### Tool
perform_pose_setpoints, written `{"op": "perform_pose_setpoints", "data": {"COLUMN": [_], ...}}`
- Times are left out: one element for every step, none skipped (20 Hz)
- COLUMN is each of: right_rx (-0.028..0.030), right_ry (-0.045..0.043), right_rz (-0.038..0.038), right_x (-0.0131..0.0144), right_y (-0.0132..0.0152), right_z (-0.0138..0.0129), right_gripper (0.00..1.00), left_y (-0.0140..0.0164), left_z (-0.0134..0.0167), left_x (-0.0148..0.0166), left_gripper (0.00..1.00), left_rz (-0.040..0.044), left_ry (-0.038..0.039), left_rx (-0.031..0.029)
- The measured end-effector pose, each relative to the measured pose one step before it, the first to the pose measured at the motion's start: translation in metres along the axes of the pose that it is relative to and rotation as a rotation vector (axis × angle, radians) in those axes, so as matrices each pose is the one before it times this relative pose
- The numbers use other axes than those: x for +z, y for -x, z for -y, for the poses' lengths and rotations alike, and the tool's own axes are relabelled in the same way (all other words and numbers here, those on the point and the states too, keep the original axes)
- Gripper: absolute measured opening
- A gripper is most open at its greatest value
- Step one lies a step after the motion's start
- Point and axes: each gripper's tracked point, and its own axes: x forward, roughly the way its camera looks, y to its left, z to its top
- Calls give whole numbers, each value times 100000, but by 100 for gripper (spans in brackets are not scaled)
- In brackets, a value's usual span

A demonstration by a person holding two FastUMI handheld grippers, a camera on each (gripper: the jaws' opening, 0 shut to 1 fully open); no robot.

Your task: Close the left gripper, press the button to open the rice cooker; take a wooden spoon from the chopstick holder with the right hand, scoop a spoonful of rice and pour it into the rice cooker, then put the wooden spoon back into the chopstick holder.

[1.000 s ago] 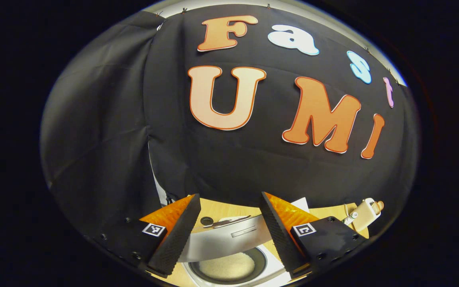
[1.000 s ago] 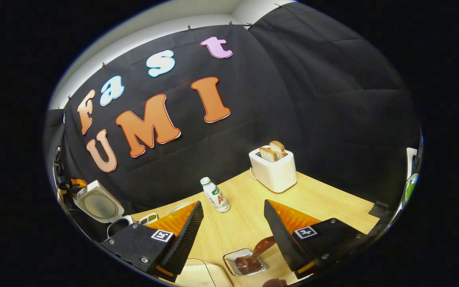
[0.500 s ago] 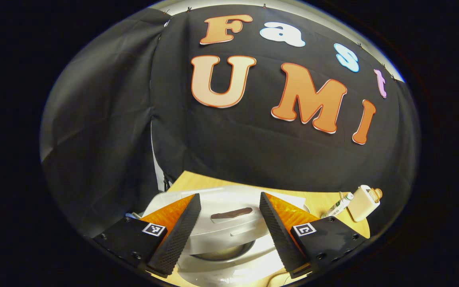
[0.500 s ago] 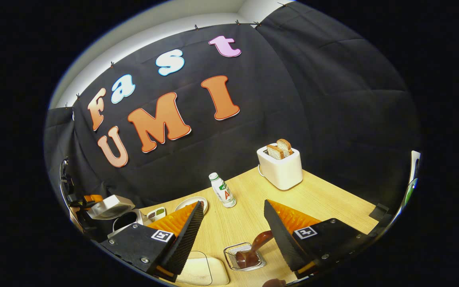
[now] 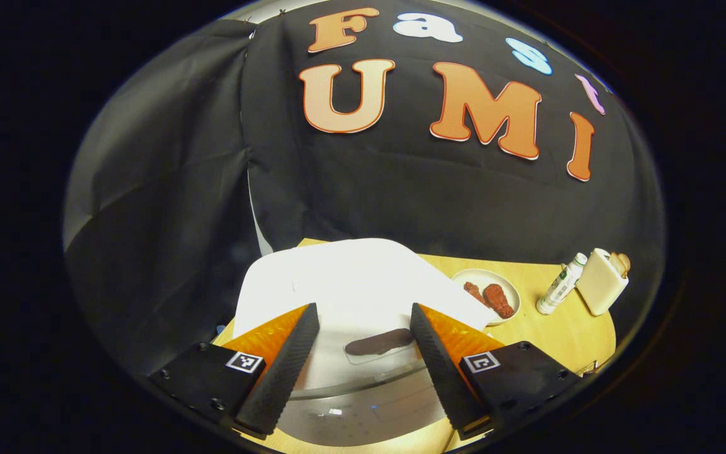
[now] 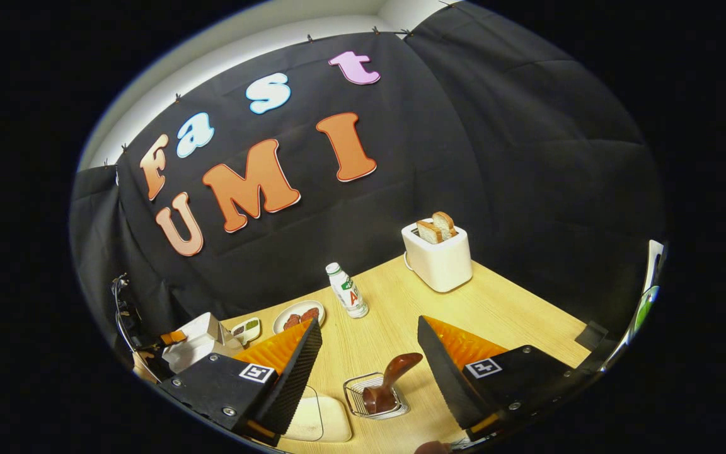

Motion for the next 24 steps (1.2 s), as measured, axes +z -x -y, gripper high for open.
{"op": "perform_pose_setpoints", "data": {"right_rx": [-437, -310, -214, -275, -198, -135, -336, -362, -123, 234, 430, -26, -160, -501, -191, 97, 125, -113, -34, 149, -6, -196, 42, 241], "right_ry": [182, 252, 353, 328, 402, 503, 793, 990, 737, 532, 932, 1690, 2317, 2093, 1358, 699, 571, 1041, 1581, 2207, 2341, 2139, 1989, 1697], "right_rz": [-214, -215, -188, -214, -12, 72, 102, 6, -231, -254, 754, 1492, 2130, 1905, 1483, 1428, 1141, 1185, 1047, 873, 1110, 1334, 1203, 1181], "right_x": [-126, -75, -65, -58, -34, 52, 22, 89, -1, 127, 472, 610, 671, 577, 550, 421, 311, 267, 279, 194, 268, 574, 583, 781], "right_y": [49, -21, 19, -37, -5, -38, 48, 73, 79, 91, 160, 152, 161, 139, 201, 180, 233, 7, 47, 171, 292, 56, 77, 51], "right_z": [189, 90, 31, 58, 43, 12, 86, 142, 83, -64, -146, -95, -23, 74, 8, -15, -98, 12, -15, -106, -116, -236, -366, -379], "right_gripper": [94, 94, 94, 94, 94, 94, 94, 95, 95, 94, 95, 94, 94, 95, 95, 95, 94, 94, 94, 94, 94, 95, 95, 94], "left_y": [131, -49, -78, 7, 91, 22, -59, -145, 32, -45, 131, 246, 434, 724, 642, 804, 725, 729, 443, 621, 436, 548, 622, 434], "left_z": [-114, 28, 82, 23, -181, 44, 65, 132, -94, 17, -73, -204, -396, -287, -281, -348, -286, -375, -146, -213, -300, -201, -216, 26], "left_x": [-703, -343, 174, -398, 51, -30, -257, 167, 359, 74, 88, 92, 130, 436, 627, 995, 1061, 1410, 779, 1284, 1595, 1744, 1697, 1763], "left_gripper": [100, 100, 100, 100, 100, 100, 100, 100, 100, 100, 100, 100, 99, 99, 99, 99, 100, 99, 99, 99, 99, 99, 99, 99], "left_rz": [-884, 722, 3857, 463, 1979, 1247, 397, 615, 639, -961, -1252, -626, -357, 1268, 2126, 2484, 2553, 2309, 704, 1288, 2774, 3614, 3205, 3289], "left_ry": [-958, -1346, -1537, 1013, 1736, 885, -566, -1797, -1026, 27, 931, 1514, 1359, 313, -114, -76, 392, 1170, 1094, 889, 343, -215, -167, 344], "left_rx": [213, 127, -186, 208, -73, -239, -72, 48, 168, -361, -293, 259, 351, -138, -203, -477, -199, -61, -407, -199, 378, 265, -25, -585]}}
